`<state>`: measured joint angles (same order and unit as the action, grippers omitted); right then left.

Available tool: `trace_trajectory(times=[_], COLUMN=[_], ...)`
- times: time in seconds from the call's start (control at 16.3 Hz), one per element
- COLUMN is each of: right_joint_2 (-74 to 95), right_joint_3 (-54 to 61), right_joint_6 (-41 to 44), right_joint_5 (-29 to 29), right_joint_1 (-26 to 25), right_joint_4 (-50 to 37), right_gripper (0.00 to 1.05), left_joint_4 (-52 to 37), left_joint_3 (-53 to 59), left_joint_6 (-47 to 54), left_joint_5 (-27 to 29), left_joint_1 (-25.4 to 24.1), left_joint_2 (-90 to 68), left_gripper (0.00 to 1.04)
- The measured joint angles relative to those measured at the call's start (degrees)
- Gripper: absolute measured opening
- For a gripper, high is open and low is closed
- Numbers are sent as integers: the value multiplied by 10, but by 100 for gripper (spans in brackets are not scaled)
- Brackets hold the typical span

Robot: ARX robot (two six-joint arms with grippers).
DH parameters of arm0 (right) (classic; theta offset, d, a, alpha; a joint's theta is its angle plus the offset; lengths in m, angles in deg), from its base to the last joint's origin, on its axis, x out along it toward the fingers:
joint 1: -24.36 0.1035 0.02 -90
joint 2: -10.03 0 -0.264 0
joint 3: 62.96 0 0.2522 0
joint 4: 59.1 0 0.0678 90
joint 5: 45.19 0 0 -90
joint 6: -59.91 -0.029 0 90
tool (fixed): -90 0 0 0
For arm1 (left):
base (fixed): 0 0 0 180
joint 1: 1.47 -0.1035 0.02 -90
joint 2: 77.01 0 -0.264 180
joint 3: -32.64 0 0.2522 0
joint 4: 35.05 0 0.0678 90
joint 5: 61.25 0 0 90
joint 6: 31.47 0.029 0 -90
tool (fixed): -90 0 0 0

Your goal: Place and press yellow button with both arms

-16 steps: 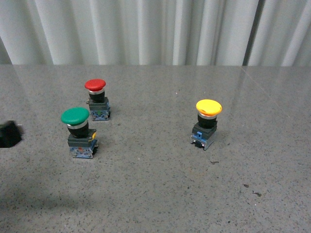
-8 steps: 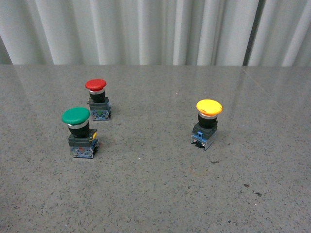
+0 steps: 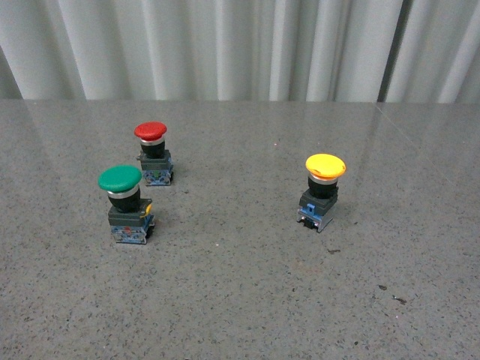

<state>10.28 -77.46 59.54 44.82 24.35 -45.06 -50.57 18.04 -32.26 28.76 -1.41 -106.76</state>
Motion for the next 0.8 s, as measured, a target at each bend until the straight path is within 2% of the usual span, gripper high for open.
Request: trace_trajectory(times=[0.8], right_joint_2=[0], right_joint_3=[0], right_joint_6=[0], right_joint_5=[0], right_joint_1=[0], right_joint_4=[0], right_gripper=[98], left_joint_4=[176], left_joint_3=[0], left_joint_6=[0], left_joint_5=[0], left_joint_1=[0], left_joint_2=[180], left_gripper=[2])
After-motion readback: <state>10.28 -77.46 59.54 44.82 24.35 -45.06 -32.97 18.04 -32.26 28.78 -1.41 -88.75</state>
